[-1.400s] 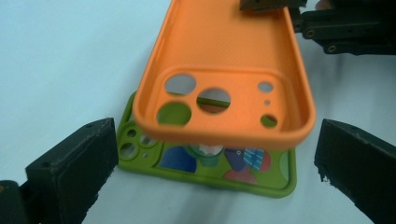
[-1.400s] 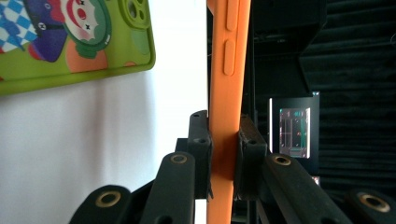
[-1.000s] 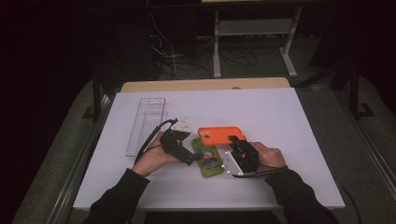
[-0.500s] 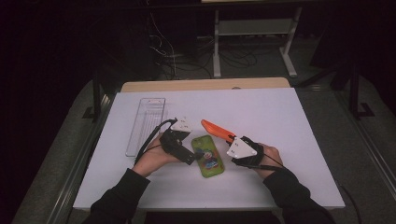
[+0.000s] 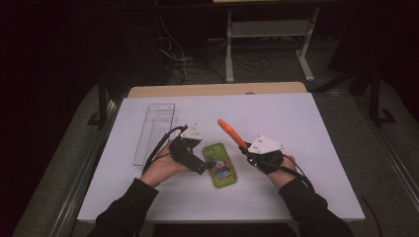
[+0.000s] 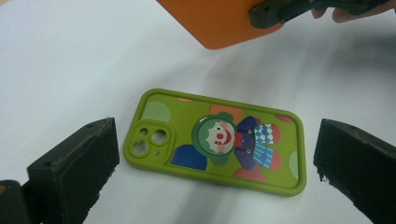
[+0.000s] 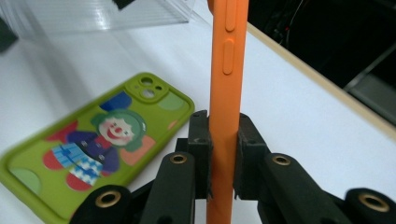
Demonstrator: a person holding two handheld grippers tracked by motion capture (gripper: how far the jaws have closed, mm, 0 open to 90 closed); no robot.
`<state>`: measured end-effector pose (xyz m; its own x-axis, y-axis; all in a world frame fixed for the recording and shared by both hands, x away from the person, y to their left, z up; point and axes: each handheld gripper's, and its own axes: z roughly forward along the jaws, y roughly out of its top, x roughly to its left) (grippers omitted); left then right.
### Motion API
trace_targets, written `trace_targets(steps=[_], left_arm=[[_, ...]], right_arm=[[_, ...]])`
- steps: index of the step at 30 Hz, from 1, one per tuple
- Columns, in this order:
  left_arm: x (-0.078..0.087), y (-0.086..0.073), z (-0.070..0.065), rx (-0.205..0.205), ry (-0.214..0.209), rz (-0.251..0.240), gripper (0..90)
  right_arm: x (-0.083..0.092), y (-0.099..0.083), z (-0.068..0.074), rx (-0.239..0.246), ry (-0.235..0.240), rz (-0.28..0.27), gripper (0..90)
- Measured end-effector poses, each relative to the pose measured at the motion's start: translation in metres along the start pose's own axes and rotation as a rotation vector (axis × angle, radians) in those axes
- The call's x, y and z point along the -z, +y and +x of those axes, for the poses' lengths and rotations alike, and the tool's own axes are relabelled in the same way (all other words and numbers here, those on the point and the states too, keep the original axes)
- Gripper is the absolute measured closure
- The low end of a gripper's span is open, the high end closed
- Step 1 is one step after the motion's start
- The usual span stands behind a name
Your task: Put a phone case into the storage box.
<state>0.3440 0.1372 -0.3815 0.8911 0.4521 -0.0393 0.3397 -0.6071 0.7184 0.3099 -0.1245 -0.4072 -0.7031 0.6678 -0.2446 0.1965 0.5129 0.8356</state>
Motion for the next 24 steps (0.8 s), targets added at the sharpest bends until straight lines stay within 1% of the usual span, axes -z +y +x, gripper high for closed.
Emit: trace_targets(steps=[1, 3, 4, 9, 10, 12, 13, 15, 17, 18, 20, 21, 23, 24], left_arm=[[0.0, 0.0, 0.0, 0.0, -0.001, -0.001, 0.0], [0.0, 0.0, 0.0, 0.005, 0.001, -0.002, 0.0], [0.0, 0.0, 0.001, -0.002, 0.003, 0.003, 0.0], [0.001, 0.0, 0.002, 0.009, 0.011, -0.007, 0.0], [0.001, 0.0, 0.002, 0.012, 0.013, -0.007, 0.0], [0.002, 0.0, 0.003, 0.027, 0.022, -0.019, 0.0], [0.003, 0.0, 0.004, 0.024, 0.023, -0.015, 0.0], [0.004, 0.0, 0.005, 0.032, 0.026, -0.025, 0.0], [0.004, 0.0, 0.005, 0.049, 0.027, -0.037, 0.0], [0.004, 0.0, 0.006, 0.045, 0.023, -0.036, 0.0], [0.005, 0.001, 0.007, 0.056, 0.02, -0.047, 0.0], [0.005, 0.001, 0.007, 0.049, 0.023, -0.049, 0.0], [0.006, 0.002, 0.008, 0.053, 0.021, -0.05, 0.0], [0.006, 0.002, 0.008, 0.073, 0.019, -0.069, 0.0]], right_arm=[[0.0, 0.0, -0.001, -0.034, 0.012, -0.004, 78.3], [0.0, -0.001, -0.005, -0.081, 0.034, -0.007, 78.4], [-0.001, -0.002, -0.007, -0.107, 0.046, -0.005, 78.4], [-0.003, -0.005, -0.015, -0.203, 0.092, -0.006, 78.4], [-0.003, -0.005, -0.015, -0.242, 0.107, -0.008, 78.5], [-0.003, -0.005, -0.017, -0.281, 0.117, -0.01, 78.5], [-0.003, -0.005, -0.019, -0.3, 0.12, -0.015, 78.6], [-0.003, -0.005, -0.02, -0.326, 0.129, -0.021, 78.6], [-0.003, -0.005, -0.021, -0.351, 0.134, -0.027, 78.6], [-0.003, -0.005, -0.021, -0.36, 0.138, -0.032, 78.6], [-0.002, -0.005, -0.021, -0.374, 0.144, -0.035, 78.6], [-0.002, -0.005, -0.021, -0.378, 0.146, -0.036, 78.6], [-0.001, -0.005, -0.021, -0.389, 0.153, -0.039, 78.6], [-0.002, -0.005, -0.02, -0.392, 0.155, -0.041, 78.6]])
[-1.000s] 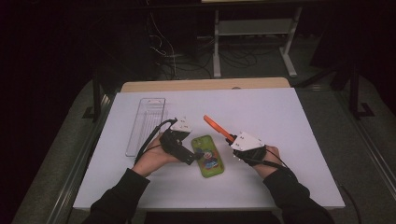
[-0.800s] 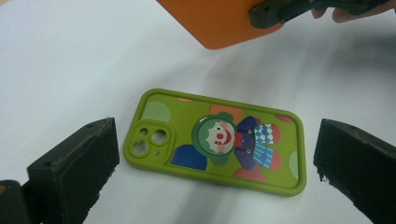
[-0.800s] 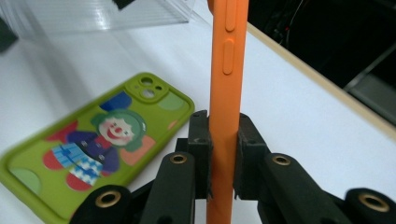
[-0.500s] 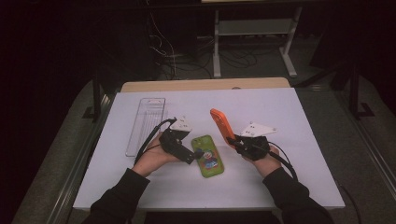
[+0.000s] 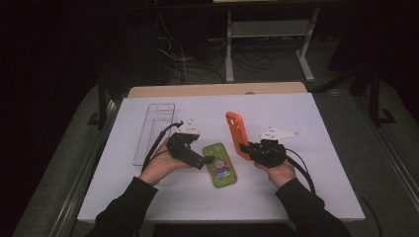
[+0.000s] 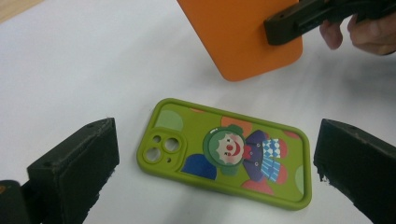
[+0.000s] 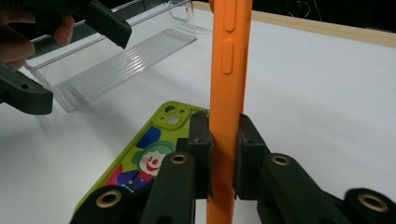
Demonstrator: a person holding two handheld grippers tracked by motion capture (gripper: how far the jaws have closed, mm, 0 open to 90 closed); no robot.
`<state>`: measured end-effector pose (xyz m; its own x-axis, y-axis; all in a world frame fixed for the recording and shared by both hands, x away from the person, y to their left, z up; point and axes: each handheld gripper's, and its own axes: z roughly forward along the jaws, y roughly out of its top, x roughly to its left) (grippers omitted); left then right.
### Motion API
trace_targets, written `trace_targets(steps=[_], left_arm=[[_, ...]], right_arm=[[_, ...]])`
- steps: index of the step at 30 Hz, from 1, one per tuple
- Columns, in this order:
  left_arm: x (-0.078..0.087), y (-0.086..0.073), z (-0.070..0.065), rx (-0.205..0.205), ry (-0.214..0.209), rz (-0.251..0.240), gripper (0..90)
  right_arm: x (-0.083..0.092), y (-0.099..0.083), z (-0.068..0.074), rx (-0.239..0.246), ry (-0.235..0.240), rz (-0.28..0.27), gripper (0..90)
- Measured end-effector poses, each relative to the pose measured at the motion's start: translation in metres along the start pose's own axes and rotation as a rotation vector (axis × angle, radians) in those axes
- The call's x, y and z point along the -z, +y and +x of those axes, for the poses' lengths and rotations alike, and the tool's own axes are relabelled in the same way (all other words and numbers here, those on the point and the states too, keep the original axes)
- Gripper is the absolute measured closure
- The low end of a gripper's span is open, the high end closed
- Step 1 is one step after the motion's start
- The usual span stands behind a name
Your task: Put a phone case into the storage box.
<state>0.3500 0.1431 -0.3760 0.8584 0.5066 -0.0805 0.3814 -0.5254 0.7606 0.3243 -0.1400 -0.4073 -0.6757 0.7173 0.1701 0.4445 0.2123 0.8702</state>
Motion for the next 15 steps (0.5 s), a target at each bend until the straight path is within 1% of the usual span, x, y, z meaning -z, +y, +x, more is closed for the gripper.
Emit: trace_targets(steps=[1, 3, 4, 5, 7, 8, 9, 10, 11, 13, 15], left_arm=[[0.001, 0.0, 0.001, -0.005, 0.001, 0.0, 0.0], [0.001, 0.0, 0.001, 0.01, 0.001, -0.005, 0.0], [0.002, 0.0, 0.002, 0.005, 0.002, 0.001, 0.0], [0.001, 0.001, 0.001, 0.024, 0.002, -0.016, 0.0], [0.001, 0.002, 0.003, 0.025, -0.008, -0.023, 0.0], [0.0, 0.003, 0.003, 0.036, -0.011, -0.036, 0.0], [0.0, 0.004, 0.004, 0.037, -0.009, -0.037, 0.0], [0.0, 0.007, 0.005, 0.029, -0.007, -0.035, 0.0], [0.0, 0.009, 0.005, 0.036, -0.008, -0.04, 0.0], [0.0, 0.013, 0.006, 0.035, -0.011, -0.056, 0.0], [-0.001, 0.017, 0.007, 0.044, -0.02, -0.073, 0.0]], right_arm=[[0.0, 0.0, 0.0, -0.004, 0.003, -0.002, 78.6], [0.0, 0.0, 0.001, -0.008, 0.007, -0.004, 78.6], [0.0, 0.001, 0.001, -0.006, 0.006, -0.004, 78.7], [0.0, 0.001, 0.002, -0.008, 0.007, -0.002, 78.6], [0.001, 0.001, 0.002, -0.009, 0.011, -0.008, 78.6], [0.001, 0.001, 0.002, -0.003, 0.01, -0.008, 78.7], [0.001, 0.001, 0.002, -0.002, 0.012, -0.008, 78.6], [0.001, 0.002, 0.003, -0.003, 0.013, -0.008, 78.7], [0.001, 0.002, 0.003, -0.004, 0.013, -0.008, 78.6], [0.0, 0.002, 0.004, -0.002, 0.016, -0.012, 78.7], [0.0, 0.002, 0.004, 0.004, 0.019, -0.016, 78.7]])
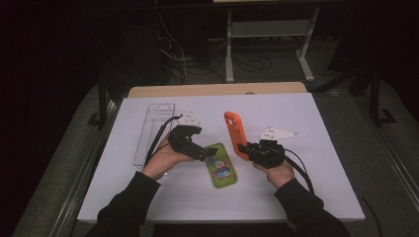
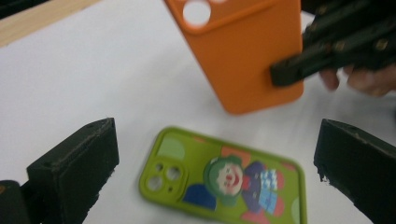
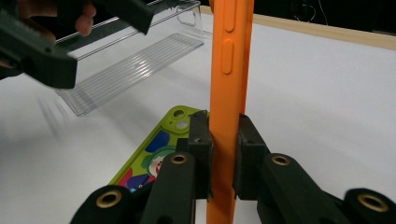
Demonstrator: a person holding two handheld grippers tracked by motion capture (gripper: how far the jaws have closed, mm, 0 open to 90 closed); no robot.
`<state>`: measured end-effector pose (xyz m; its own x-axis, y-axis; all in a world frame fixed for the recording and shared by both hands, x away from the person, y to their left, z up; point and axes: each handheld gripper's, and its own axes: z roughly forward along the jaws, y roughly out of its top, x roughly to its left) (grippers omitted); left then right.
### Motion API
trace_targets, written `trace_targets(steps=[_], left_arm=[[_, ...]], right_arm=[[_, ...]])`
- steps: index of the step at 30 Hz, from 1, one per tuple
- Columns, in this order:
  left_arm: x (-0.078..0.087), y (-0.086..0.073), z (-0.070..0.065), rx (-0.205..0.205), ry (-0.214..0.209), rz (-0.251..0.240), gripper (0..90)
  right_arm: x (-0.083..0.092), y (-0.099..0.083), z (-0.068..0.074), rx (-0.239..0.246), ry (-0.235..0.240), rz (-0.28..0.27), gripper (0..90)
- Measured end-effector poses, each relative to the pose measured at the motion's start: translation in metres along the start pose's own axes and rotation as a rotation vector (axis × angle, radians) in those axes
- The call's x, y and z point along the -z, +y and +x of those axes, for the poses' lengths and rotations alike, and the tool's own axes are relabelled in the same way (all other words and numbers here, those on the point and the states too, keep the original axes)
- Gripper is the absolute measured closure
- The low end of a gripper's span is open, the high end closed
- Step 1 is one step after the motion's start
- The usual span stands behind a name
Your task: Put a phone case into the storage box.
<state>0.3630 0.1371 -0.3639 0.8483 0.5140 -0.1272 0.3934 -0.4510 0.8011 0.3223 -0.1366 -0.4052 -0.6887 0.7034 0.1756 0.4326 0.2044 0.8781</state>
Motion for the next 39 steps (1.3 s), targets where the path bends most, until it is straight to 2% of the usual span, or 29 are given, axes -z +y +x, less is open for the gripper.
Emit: trace_targets(steps=[2, 5, 7, 9, 11, 14, 19, 21, 25, 27, 30, 31, 33, 39], left_arm=[[-0.001, 0.004, 0.001, 0.004, -0.001, -0.015, 0.0], [-0.004, 0.011, 0.001, -0.012, 0.001, -0.026, 0.0], [-0.006, 0.015, 0.001, -0.001, -0.01, -0.044, 0.0], [-0.007, 0.02, 0.002, -0.016, -0.016, -0.039, 0.0], [-0.009, 0.023, 0.001, -0.003, -0.024, -0.056, 0.0], [-0.012, 0.027, 0.002, -0.018, -0.036, -0.066, 0.0], [-0.019, 0.033, 0.001, 0.012, -0.053, -0.09, 0.0], [-0.02, 0.035, 0.002, 0.004, -0.056, -0.095, 0.0], [-0.024, 0.037, 0.001, 0.024, -0.063, -0.113, 0.0], [-0.026, 0.038, 0.0, 0.016, -0.066, -0.115, 0.0], [-0.03, 0.039, -0.003, 0.029, -0.071, -0.119, 0.0], [-0.031, 0.039, -0.005, 0.045, -0.073, -0.123, 0.0], [-0.033, 0.039, -0.004, 0.031, -0.066, -0.123, 0.0], [-0.036, 0.038, -0.003, 0.057, -0.069, -0.132, 0.0]], right_arm=[[0.001, 0.0, 0.002, -0.012, 0.003, 0.011, 78.7], [0.0, 0.001, 0.004, -0.005, 0.005, 0.002, 78.7], [-0.001, 0.001, 0.005, 0.003, 0.006, -0.005, 78.7], [-0.001, 0.002, 0.007, 0.01, 0.011, -0.009, 78.7], [-0.001, 0.002, 0.009, 0.018, 0.017, -0.014, 78.7], [-0.002, 0.003, 0.011, 0.025, 0.023, -0.016, 78.7], [-0.004, 0.003, 0.014, 0.033, 0.028, -0.02, 78.7], [-0.004, 0.003, 0.015, 0.033, 0.031, -0.018, 78.7], [-0.005, 0.003, 0.017, 0.037, 0.035, -0.027, 78.7], [-0.005, 0.003, 0.017, 0.037, 0.036, -0.028, 78.7], [-0.005, 0.003, 0.019, 0.038, 0.041, -0.027, 78.7], [-0.005, 0.003, 0.019, 0.039, 0.042, -0.028, 78.7], [-0.005, 0.003, 0.02, 0.04, 0.042, -0.028, 78.8], [-0.004, 0.004, 0.02, 0.041, 0.045, -0.035, 78.8]])
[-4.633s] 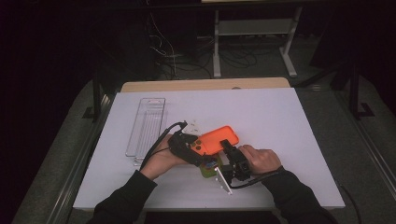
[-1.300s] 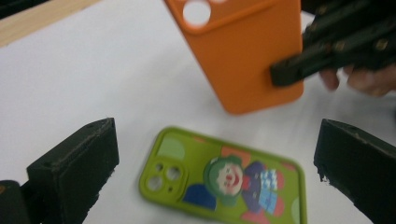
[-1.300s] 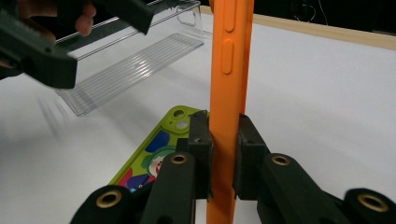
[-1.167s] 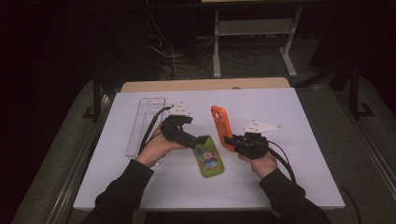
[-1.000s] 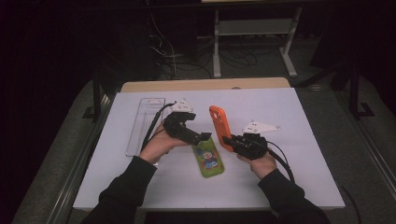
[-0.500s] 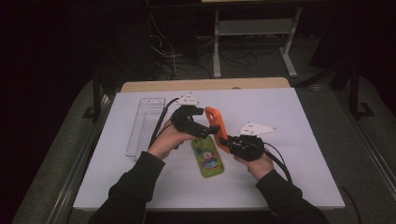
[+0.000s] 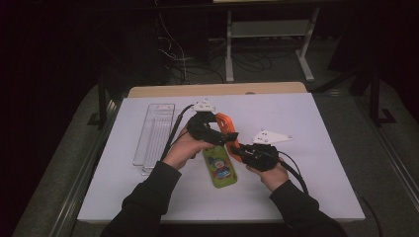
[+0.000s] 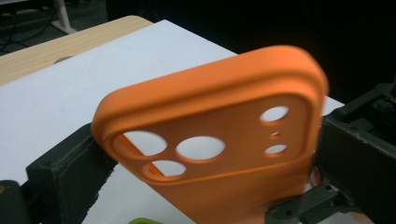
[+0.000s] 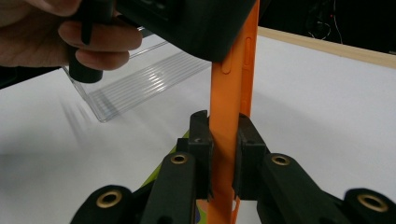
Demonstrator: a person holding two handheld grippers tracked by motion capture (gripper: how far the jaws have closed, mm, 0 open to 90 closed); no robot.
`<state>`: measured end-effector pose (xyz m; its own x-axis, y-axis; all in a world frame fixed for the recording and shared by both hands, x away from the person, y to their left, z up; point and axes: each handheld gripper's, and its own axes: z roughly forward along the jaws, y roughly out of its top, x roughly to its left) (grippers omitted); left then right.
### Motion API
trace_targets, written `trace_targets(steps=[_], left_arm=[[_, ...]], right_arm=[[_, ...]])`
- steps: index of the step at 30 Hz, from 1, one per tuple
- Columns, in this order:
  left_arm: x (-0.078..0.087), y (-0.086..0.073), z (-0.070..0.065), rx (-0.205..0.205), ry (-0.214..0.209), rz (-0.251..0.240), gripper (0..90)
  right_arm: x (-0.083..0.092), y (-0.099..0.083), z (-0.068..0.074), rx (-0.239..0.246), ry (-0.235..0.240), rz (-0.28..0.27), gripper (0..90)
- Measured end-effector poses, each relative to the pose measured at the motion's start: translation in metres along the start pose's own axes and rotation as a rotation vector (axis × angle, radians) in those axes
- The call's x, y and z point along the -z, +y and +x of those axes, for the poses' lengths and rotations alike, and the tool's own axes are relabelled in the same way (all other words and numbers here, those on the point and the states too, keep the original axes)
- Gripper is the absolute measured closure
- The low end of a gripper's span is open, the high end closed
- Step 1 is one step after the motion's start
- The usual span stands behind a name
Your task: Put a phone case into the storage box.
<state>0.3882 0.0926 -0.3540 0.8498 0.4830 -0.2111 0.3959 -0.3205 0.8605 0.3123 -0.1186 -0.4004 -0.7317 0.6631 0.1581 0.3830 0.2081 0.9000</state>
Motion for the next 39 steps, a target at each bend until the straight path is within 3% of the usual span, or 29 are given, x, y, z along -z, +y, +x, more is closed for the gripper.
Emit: trace_targets(steps=[9, 14, 21, 28, 39], left_arm=[[-0.0017, -0.001, -0.0011, 0.013, 0.002, -0.009, 0.5], [-0.0012, -0.0013, -0.0007, 0.036, 0.01, -0.029, 7.5], [-0.0013, -0.0018, -0.0007, 0.031, 0.002, -0.019, 11.5], [-0.0024, -0.0018, -0.003, 0.003, 0.007, -0.003, 13.4], [0.0, 0.0, 0.0031, -0.026, 0.038, 0.019, 14.1]], right_arm=[[-0.002, -0.0011, 0.0011, 0.001, 0.002, 0.01, 78.8], [-0.0045, -0.0025, 0.0021, 0.005, 0.003, 0.019, 78.8], [-0.0068, -0.0045, 0.0023, 0.02, -0.002, 0.037, 78.7], [-0.0084, -0.0053, 0.0025, 0.035, -0.012, 0.062, 77.3], [-0.0044, -0.0068, -0.0049, 0.046, -0.008, 0.132, 43.8]])
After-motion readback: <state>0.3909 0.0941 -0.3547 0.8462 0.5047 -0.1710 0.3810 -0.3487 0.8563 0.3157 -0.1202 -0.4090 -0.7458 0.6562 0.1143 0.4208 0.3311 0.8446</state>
